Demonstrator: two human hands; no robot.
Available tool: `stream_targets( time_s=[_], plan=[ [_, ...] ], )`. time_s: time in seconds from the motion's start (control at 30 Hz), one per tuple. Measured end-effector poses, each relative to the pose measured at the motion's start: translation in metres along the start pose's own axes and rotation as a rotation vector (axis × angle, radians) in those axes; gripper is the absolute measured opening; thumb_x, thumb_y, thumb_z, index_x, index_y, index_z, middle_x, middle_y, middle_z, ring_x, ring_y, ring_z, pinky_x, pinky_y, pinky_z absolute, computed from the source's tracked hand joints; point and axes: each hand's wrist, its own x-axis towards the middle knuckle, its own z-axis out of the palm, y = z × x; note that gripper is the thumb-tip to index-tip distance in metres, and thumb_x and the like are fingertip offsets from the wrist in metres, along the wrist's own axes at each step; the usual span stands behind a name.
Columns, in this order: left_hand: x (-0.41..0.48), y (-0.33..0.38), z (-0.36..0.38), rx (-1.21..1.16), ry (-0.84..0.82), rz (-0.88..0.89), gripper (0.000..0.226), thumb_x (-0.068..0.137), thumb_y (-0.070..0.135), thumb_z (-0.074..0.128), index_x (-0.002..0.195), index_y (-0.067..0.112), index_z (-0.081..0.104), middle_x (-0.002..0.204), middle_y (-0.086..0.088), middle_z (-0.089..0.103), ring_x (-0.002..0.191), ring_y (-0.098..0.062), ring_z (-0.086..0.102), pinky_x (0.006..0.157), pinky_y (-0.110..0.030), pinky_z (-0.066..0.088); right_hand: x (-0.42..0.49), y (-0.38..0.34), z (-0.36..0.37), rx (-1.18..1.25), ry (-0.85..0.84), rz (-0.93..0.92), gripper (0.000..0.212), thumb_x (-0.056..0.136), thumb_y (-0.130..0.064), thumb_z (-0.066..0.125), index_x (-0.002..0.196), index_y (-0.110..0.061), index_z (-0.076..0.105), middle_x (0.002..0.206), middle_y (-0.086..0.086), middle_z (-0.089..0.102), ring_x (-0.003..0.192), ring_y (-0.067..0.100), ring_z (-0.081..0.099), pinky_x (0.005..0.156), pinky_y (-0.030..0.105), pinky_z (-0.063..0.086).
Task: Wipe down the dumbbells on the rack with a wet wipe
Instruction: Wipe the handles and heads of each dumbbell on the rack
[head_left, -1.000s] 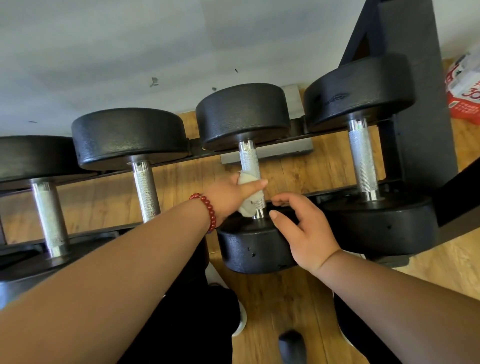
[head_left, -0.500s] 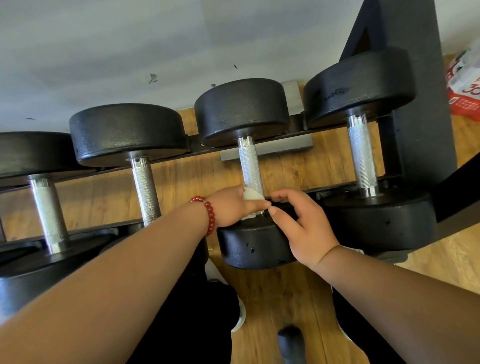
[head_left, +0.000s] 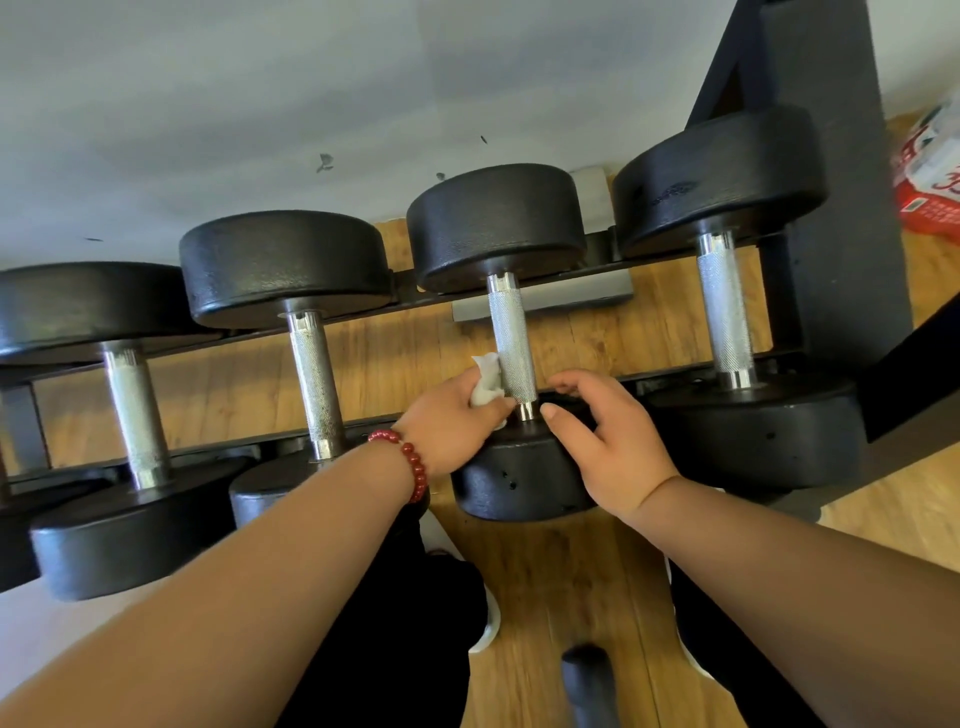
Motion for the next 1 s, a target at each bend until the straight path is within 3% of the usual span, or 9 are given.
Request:
stream_targets(
  time_s=[0.03, 0.1, 0.2, 0.27, 0.33, 0.47, 0.73, 1.0],
  plan=[
    [-0.005, 0.002, 0.000, 0.018, 0.051, 0.025, 0.015, 0.097, 0.034, 0.054, 0.109, 0.024, 0.054, 0.094, 0.005, 0.061, 0.081, -0.007, 0.057, 0.060, -0.012, 0.043, -0.001, -0.004, -0.003, -0.052, -0.018, -0.003, 0.041, 0.092, -0.041, 0.052, 0.129, -0.023, 0.055, 0.126, -0.008, 0.053, 0.120, 0.010, 0.047, 0.099, 0.027, 0.041],
    [-0.016, 0.006, -0.002, 0.097, 0.153, 0.110, 0.030, 0.098, 0.024, 0.052, 0.128, 0.022, 0.048, 0.105, 0.005, 0.054, 0.079, -0.005, 0.053, 0.058, -0.009, 0.041, -0.003, -0.012, -0.009, -0.168, -0.055, -0.004, 0.047, 0.095, -0.042, 0.049, 0.138, -0.022, 0.048, 0.136, -0.006, 0.047, 0.129, 0.012, 0.039, 0.103, 0.027, 0.035],
    [-0.032, 0.009, -0.006, 0.254, 0.204, 0.210, 0.065, 0.096, 0.011, 0.053, 0.152, 0.022, 0.022, 0.134, 0.002, 0.043, 0.106, -0.008, 0.050, 0.087, -0.017, 0.045, -0.009, -0.028, -0.017, -0.328, -0.076, -0.023, 0.050, 0.099, -0.040, 0.046, 0.145, -0.020, 0.039, 0.148, -0.002, 0.037, 0.138, 0.015, 0.029, 0.110, 0.029, 0.027],
    [-0.041, 0.011, -0.007, 0.393, 0.213, 0.247, 0.072, 0.093, 0.007, 0.055, 0.153, 0.022, 0.017, 0.149, 0.000, 0.033, 0.129, -0.016, 0.042, 0.106, -0.027, 0.039, -0.013, -0.040, -0.019, -0.401, -0.055, -0.068, 0.050, 0.099, -0.038, 0.046, 0.144, -0.017, 0.039, 0.147, 0.001, 0.038, 0.137, 0.017, 0.030, 0.110, 0.028, 0.026],
    [-0.050, 0.011, -0.008, 0.499, 0.237, 0.274, 0.074, 0.091, 0.005, 0.057, 0.153, 0.022, 0.019, 0.156, 0.001, 0.024, 0.140, -0.020, 0.030, 0.115, -0.033, 0.029, -0.018, -0.051, -0.019, -0.430, -0.030, -0.122, 0.049, 0.098, -0.036, 0.050, 0.142, -0.016, 0.041, 0.142, 0.002, 0.042, 0.133, 0.020, 0.035, 0.108, 0.030, 0.030],
    [-0.074, 0.013, -0.006, 0.605, 0.280, 0.280, 0.075, 0.091, 0.006, 0.058, 0.153, 0.021, 0.019, 0.160, 0.001, 0.016, 0.145, -0.019, 0.019, 0.118, -0.032, 0.018, -0.032, -0.071, -0.021, -0.516, -0.044, -0.223, 0.052, 0.098, -0.038, 0.050, 0.144, -0.017, 0.039, 0.144, 0.001, 0.041, 0.133, 0.021, 0.036, 0.110, 0.035, 0.032],
    [-0.136, 0.008, 0.000, 0.793, 0.400, 0.248, 0.067, 0.096, 0.009, 0.050, 0.153, 0.020, 0.016, 0.163, -0.002, 0.003, 0.150, -0.023, 0.002, 0.120, -0.036, 0.003, -0.075, -0.090, -0.032, -0.733, -0.095, -0.237, 0.060, 0.101, -0.043, 0.040, 0.153, -0.019, 0.023, 0.161, 0.004, 0.017, 0.150, 0.022, 0.009, 0.120, 0.039, 0.014],
    [-0.198, 0.001, 0.010, 0.860, 0.475, 0.170, 0.069, 0.098, 0.016, 0.051, 0.154, 0.021, 0.012, 0.163, -0.002, 0.003, 0.150, -0.023, 0.001, 0.121, -0.040, 0.004, -0.127, -0.111, -0.026, -0.776, -0.115, -0.284, 0.061, 0.102, -0.045, 0.036, 0.155, -0.021, 0.017, 0.162, 0.002, 0.013, 0.150, 0.020, 0.005, 0.120, 0.037, 0.011]
  ],
)
